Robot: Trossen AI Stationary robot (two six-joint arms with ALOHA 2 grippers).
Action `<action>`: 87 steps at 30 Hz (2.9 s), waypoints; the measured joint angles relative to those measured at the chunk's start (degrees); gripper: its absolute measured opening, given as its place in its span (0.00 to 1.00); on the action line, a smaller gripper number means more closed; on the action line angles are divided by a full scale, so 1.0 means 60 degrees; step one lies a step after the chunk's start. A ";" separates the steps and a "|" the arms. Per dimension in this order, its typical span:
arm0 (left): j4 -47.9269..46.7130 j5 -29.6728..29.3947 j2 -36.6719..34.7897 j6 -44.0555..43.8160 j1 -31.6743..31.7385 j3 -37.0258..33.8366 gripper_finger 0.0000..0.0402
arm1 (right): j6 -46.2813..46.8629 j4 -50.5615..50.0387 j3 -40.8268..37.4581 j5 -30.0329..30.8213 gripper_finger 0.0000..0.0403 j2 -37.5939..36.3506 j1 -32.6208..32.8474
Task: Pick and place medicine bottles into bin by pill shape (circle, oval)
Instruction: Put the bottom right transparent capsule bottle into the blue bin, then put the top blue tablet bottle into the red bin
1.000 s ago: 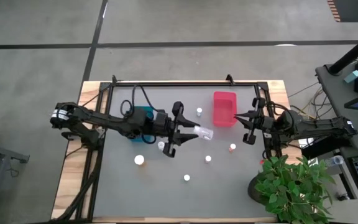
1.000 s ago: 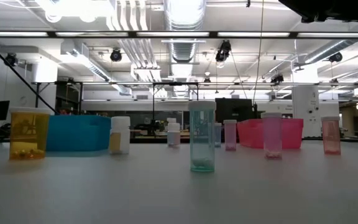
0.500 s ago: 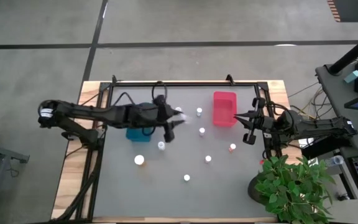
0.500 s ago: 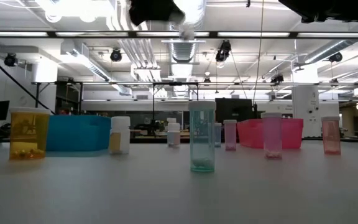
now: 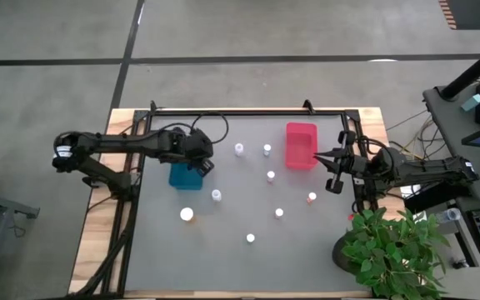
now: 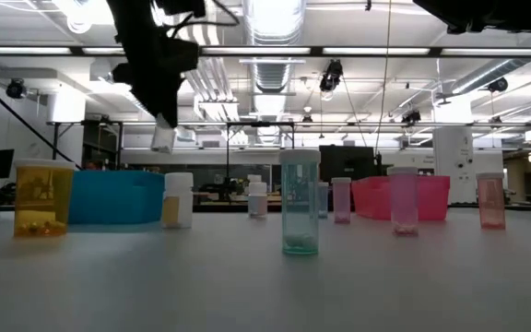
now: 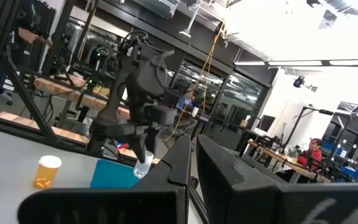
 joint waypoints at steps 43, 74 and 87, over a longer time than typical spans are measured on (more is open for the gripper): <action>0.2315 -0.0946 -0.0138 -0.2738 0.1545 -0.3596 0.31 | 0.0003 -0.0028 0.0000 0.0000 0.04 0.0004 0.0000; 0.3489 -0.0881 -0.0197 -0.2278 0.1545 -0.4058 0.51 | 0.0000 -0.0050 0.0000 0.0000 0.04 0.0004 0.0003; 0.2706 -0.0760 -0.1607 -0.0936 0.1527 -0.3287 0.51 | 0.1162 0.0436 0.0003 0.0036 0.04 0.0443 0.0002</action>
